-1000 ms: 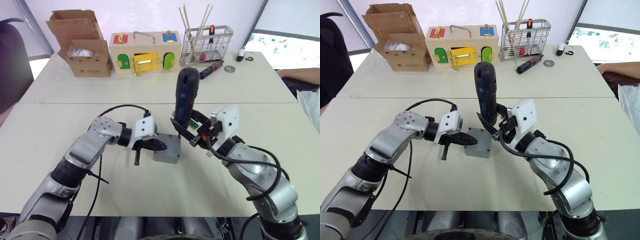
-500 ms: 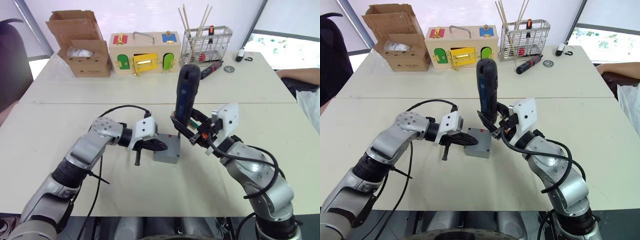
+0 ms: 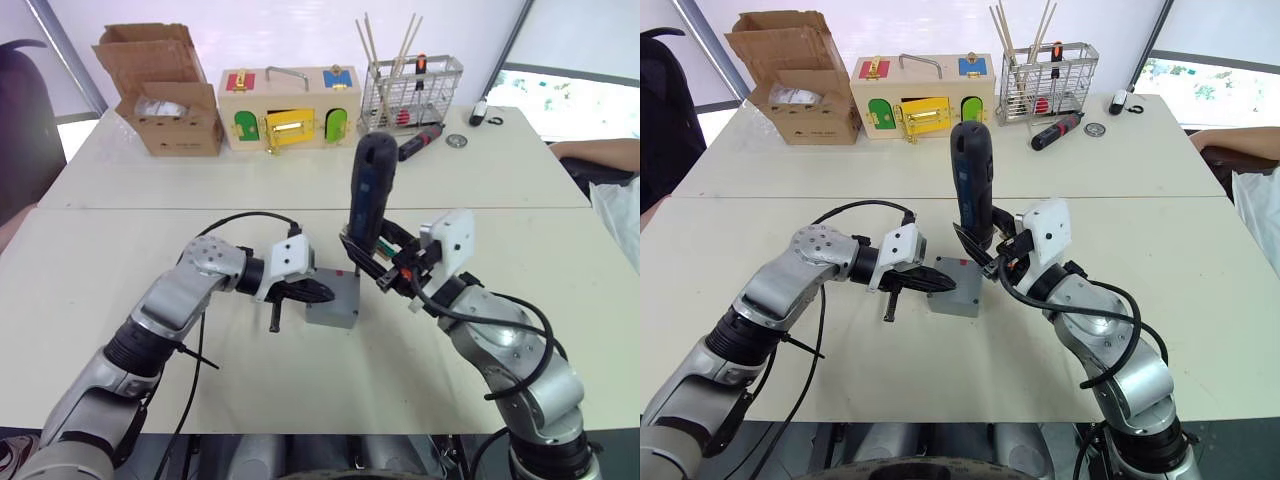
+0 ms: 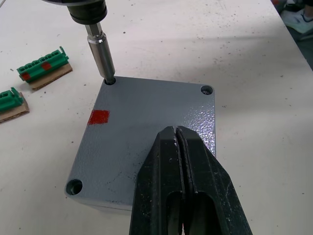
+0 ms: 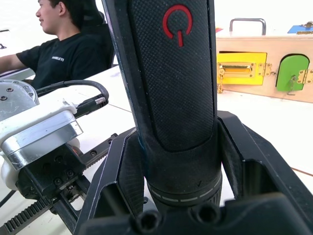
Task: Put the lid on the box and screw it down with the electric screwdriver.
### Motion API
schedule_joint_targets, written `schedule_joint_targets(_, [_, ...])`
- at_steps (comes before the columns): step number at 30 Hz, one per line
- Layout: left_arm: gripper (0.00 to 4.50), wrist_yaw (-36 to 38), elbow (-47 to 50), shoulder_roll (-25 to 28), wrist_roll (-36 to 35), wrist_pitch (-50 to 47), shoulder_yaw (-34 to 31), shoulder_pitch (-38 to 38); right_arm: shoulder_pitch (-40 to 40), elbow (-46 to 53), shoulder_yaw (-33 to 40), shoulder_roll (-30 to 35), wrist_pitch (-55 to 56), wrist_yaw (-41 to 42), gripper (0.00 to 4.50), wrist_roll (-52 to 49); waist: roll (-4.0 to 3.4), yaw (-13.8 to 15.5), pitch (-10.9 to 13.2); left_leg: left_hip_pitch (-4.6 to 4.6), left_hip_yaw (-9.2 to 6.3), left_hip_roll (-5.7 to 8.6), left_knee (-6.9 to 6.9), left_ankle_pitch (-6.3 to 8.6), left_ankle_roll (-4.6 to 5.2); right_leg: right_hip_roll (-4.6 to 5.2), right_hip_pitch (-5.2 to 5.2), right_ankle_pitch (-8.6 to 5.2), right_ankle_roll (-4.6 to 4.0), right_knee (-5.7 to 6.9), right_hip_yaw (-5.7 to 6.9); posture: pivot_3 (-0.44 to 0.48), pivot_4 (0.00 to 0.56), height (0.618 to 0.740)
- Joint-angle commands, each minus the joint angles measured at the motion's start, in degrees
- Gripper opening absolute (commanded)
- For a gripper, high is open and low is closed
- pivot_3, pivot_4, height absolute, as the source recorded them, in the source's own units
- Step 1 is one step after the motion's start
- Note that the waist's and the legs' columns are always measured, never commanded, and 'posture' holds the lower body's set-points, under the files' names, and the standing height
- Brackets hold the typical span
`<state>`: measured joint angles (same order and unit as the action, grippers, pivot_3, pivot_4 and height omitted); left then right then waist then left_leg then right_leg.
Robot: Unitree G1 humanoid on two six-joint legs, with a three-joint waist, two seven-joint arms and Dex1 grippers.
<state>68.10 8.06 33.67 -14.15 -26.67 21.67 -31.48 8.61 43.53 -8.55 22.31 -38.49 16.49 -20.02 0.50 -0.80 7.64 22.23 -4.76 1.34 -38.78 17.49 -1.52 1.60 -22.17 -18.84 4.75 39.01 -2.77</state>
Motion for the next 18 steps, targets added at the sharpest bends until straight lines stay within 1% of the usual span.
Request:
schedule_joint_targets(1, [0.0, -0.2, 0.2, 0.5, 1.3, -0.1, 0.9, 0.8, -3.3, -6.4, -4.2, 0.4, -6.1, 0.6, 1.82, 0.3, 0.02, 0.0, 0.0, -0.07, 0.0, 0.0, 0.02, 0.0, 0.0, 0.0, 0.07, 0.0, 0.0, -0.02, 0.0, 0.0, 0.15, 0.74])
schedule_joint_targets(3, [0.0, -0.2, 0.1, 0.5, 1.4, 0.0, 0.8, 0.8, -3.0, -6.6, -3.7, -0.2, -7.3, 0.3, 1.82, -0.2, 0.01, 0.0, 0.0, -0.31, 0.0, 0.0, 0.14, 0.0, 0.0, 0.0, 0.32, -0.01, -0.01, -0.14, 0.0, 0.0, 0.15, 0.74])
schedule_joint_targets(4, [0.0, -0.2, 0.1, 0.5, 1.5, 0.0, 0.8, 0.8, -2.9, -6.8, -3.6, 0.0, -7.3, 0.3, 1.82, 0.1, 0.0, 0.0, 0.0, -0.55, 0.0, 0.0, 0.25, 0.0, 0.0, 0.01, 0.53, -0.01, -0.01, -0.27, 0.0, 0.0, 0.15, 0.74])
schedule_joint_targets(5, [0.0, -0.3, 0.0, 0.4, 1.5, 0.0, 0.8, 0.9, -2.8, -6.9, -3.5, -0.1, -7.2, 0.4, 1.82, 0.2, -0.02, 0.0, -0.1, -1.01, 0.0, 0.0, 0.64, 0.0, 0.0, 0.03, 1.01, -0.01, -0.02, -0.68, -0.01, 0.0, 0.15, 0.74])
schedule_joint_targets(7, [0.0, -0.3, 0.0, 0.4, 1.8, 0.2, 0.8, 1.2, -3.1, -6.9, -3.4, -0.1, -7.2, 0.5, 1.82, 0.3, -0.02, 0.0, -0.1, -1.42, 0.0, -0.02, 0.87, 0.01, 0.01, 0.01, 1.42, -0.02, -0.04, -0.93, -0.01, 0.0, 0.15, 0.74])
schedule_joint_targets(12, [0.0, -0.5, -1.0, 0.3, 3.0, 1.6, 1.3, 1.6, -4.3, -6.6, -4.0, -0.1, -7.4, 0.9, 1.82, -0.1, 0.02, 0.0, -0.1, -1.51, -0.01, -0.02, 0.99, 0.03, 0.03, 0.05, 1.49, -0.04, -0.01, -1.05, -0.01, 0.0, 0.15, 0.74])
schedule_joint_targets(15, [0.0, -0.6, -1.1, 0.4, 3.4, 2.0, 1.5, 1.9, -4.6, -6.5, -4.2, -0.4, -7.3, 0.7, 1.82, -0.1, 0.03, 0.0, -0.1, -1.81, -0.01, -0.02, 1.15, 0.03, 0.03, 0.08, 1.74, -0.04, -0.02, -1.17, -0.02, 0.0, 0.15, 0.74])
schedule_joint_targets(18, [0.0, -0.6, -1.4, 0.3, 3.9, 2.4, 1.8, 2.0, -4.9, -6.8, -4.3, -0.6, -7.3, 0.6, 1.82, 0.0, 0.15, 0.0, -0.3, -1.88, -0.01, -0.02, 1.37, 0.03, 0.03, 0.09, 1.75, -0.05, -0.04, -1.27, -0.03, 0.0, 0.15, 0.74])
